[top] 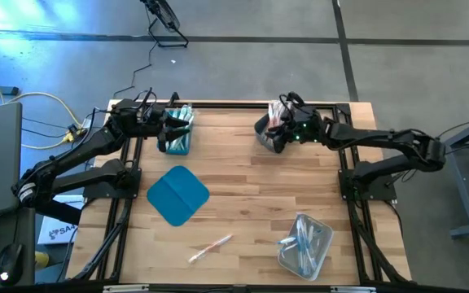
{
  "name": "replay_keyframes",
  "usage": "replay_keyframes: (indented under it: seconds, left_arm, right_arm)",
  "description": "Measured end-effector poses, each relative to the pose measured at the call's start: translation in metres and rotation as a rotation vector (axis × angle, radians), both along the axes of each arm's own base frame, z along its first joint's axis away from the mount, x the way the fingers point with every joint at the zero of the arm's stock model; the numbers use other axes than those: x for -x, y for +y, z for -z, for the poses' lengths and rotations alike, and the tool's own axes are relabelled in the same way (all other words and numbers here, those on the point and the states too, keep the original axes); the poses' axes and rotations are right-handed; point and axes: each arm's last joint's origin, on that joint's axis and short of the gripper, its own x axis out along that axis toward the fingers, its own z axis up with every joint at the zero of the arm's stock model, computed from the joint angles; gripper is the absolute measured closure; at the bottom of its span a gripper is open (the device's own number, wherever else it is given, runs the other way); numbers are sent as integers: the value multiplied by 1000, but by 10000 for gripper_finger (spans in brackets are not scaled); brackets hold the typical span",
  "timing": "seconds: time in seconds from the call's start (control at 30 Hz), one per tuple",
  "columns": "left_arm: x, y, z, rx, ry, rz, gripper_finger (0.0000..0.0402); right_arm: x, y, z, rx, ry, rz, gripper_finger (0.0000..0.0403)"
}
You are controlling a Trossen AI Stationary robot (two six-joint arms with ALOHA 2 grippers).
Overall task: Pick & Place Toothbrushes
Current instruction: Put the orange toothbrush into the dark gray bin
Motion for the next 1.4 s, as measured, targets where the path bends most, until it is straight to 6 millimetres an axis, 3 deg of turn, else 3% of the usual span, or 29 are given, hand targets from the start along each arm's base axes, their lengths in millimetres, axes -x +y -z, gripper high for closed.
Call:
replay_keyframes:
  seconds: [0.27,0.53,0.87,1.4]
  left_arm:
    - [0,2,-1,53,-13,-82,223]
    - [-3,-2,0,78,-10,-53,223]
    - [-28,-44,1,2,22,25,223]
    - [-46,-111,9,31,65,144,224]
  right_arm:
    - [-9,17,-3,83,-4,-100,292]
    - [-18,31,-14,130,-122,-152,292]
    - [-23,49,-15,172,-124,-248,292]
    - [-29,90,-15,126,-144,-388,292]
